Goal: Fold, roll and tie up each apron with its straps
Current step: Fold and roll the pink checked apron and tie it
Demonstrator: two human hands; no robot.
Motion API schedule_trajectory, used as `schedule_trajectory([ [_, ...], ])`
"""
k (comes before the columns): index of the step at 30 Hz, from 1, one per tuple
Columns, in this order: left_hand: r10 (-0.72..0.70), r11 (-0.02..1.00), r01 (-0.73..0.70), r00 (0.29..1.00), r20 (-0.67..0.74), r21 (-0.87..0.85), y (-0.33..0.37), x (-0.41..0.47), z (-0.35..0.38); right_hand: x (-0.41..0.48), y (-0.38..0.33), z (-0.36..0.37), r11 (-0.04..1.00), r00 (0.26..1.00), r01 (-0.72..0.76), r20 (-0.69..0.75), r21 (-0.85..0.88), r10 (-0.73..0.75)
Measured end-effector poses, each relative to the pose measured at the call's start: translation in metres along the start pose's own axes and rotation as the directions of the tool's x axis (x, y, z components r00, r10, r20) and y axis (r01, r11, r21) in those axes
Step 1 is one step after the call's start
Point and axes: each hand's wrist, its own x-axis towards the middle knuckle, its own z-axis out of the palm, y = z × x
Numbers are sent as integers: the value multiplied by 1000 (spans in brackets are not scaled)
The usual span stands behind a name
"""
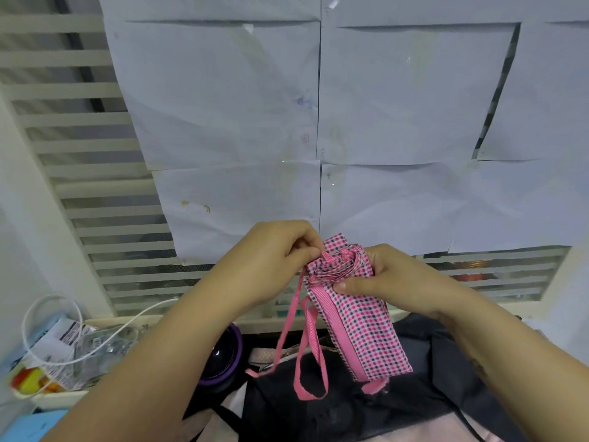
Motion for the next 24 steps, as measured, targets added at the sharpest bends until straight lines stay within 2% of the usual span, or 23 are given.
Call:
schedule_trajectory([
  [4, -57, 998, 56, 996, 65, 16, 3, 4, -4, 1, -2, 3, 999, 1000, 6, 6, -38, -5],
  [11, -136, 956, 133, 991, 4, -261, 1, 2, 3, 1, -2, 4, 999, 995, 45, -84, -27, -47],
  [16, -197, 852, 138, 978, -65, -505, -7, 1, 16, -1, -3, 4, 999, 996, 44, -79, 23, -42],
  [24, -109, 825, 39, 990, -91, -564, -14, -5, 23, -4, -5, 7, 970, 993, 67, -107, 232, -43],
])
